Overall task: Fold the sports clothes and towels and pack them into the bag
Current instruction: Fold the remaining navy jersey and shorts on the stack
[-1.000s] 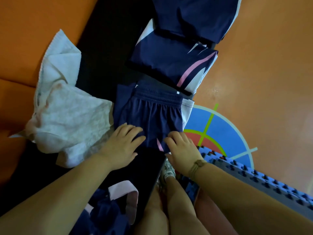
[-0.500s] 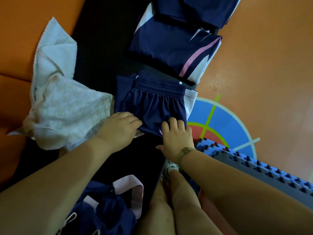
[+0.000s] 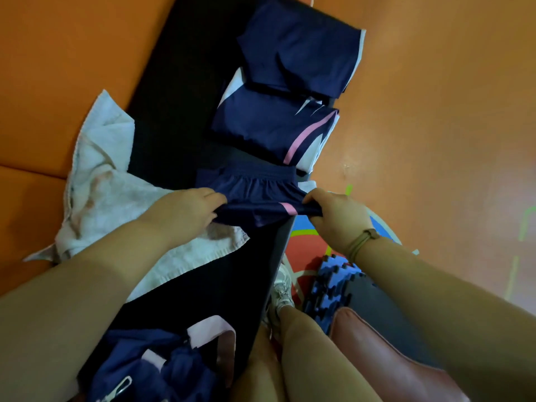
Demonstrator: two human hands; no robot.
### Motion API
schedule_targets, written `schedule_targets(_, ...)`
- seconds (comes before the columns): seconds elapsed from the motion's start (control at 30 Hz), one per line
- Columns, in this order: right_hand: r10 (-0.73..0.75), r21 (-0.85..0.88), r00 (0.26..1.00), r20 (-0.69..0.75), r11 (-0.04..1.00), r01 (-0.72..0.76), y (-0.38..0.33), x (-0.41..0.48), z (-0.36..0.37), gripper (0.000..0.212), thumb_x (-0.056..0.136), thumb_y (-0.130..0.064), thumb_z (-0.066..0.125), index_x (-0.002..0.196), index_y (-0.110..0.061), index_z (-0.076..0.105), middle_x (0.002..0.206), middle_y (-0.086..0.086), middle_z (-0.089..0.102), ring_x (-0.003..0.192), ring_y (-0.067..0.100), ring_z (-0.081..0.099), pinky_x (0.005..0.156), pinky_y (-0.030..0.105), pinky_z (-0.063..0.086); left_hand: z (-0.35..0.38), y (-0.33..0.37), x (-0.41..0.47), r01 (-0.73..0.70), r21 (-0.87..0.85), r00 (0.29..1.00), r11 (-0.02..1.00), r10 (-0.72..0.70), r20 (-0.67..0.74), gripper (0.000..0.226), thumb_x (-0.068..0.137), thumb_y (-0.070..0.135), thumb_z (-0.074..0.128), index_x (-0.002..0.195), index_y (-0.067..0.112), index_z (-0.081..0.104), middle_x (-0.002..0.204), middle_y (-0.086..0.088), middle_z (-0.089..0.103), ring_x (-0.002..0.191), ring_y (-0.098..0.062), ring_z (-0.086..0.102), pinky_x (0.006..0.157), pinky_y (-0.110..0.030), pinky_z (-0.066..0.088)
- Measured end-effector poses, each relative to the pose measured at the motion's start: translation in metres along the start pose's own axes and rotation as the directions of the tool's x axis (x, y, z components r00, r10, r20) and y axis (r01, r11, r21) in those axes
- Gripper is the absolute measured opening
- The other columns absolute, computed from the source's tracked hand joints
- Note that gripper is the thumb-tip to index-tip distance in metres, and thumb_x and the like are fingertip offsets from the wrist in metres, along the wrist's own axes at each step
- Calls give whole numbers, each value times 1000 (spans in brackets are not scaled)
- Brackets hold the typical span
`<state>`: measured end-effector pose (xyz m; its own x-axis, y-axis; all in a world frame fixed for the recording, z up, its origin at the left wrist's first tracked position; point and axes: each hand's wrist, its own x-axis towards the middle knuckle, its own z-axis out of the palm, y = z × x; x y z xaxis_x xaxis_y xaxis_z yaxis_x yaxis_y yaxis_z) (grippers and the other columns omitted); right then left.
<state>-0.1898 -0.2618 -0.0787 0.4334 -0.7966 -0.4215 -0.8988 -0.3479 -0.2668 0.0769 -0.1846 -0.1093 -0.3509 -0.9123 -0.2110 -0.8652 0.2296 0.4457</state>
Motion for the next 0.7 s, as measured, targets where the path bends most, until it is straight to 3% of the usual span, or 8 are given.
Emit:
schedule_targets(0.13,3,136,1000,-24,991,1,4,11,-41,25,81,-19,63,106,-24,65,95,9,70,89,33,61,70,35,47,-41,4,16,200,-139,973,970,-214,-92,30,73,27,52,96,13,67,88,-5,65,81,-28,61,67,-36,50)
schedule_targets(0.23,10,300,997,-71,954,12,12,25,-67,17,79,-14,66,93,-23,69,81,4,69,74,23,58,64,29,42,-71,1,30,348,-328,893,878,-417,-169,10,80,22,65,90,21,66,79,6,62,74,-12,57,64,-27,46)
schedule_targets(0.3,-3,419,997,-84,907,38,18,38,-82,10,82,-16,69,87,-25,68,75,0,65,68,14,54,62,25,40,-85,-4,44,379,-442,846,813,-498,-190,16,79,14,69,89,25,63,79,13,61,73,1,57,62,-11,41)
schedule_targets(0.4,-18,540,993,-117,838,79,25,62,-101,18,82,-13,69,82,-30,64,71,0,62,62,8,48,59,15,38,-103,-11,71,334,-551,841,765,-506,-192,25,80,7,69,90,27,60,84,15,61,75,15,54,64,0,38)
schedule_targets(0.5,-19,600,989,-144,794,103,37,94,-116,21,81,-9,68,82,-29,64,78,3,66,70,12,54,67,21,42,-119,-20,101,306,-618,840,724,-511,-182,33,80,4,70,86,35,59,84,21,64,78,13,57,67,0,40)
schedule_targets(0.57,-41,620,987,-153,774,128,44,114,-127,26,80,-9,68,79,-34,62,76,-6,65,69,1,55,66,15,42,-129,-26,122,295,-633,838,716,-512,-190,36,79,1,69,85,35,59,84,28,63,78,11,58,67,-2,41)
schedule_targets(0.63,-45,663,989,-140,738,127,52,132,-140,25,79,-10,68,77,-34,62,70,-10,64,63,-4,55,62,8,40,-142,-29,144,288,-647,832,706,-519,-195,34,79,0,69,87,31,61,82,19,65,77,9,59,66,-3,42)
schedule_targets(0.7,-40,709,991,-131,695,122,61,148,-153,24,80,-8,68,75,-30,63,63,-9,65,59,-2,55,61,10,43,-158,-33,168,284,-659,828,697,-525,-198,29,79,-1,70,91,24,63,85,12,65,76,9,60,66,-4,43)
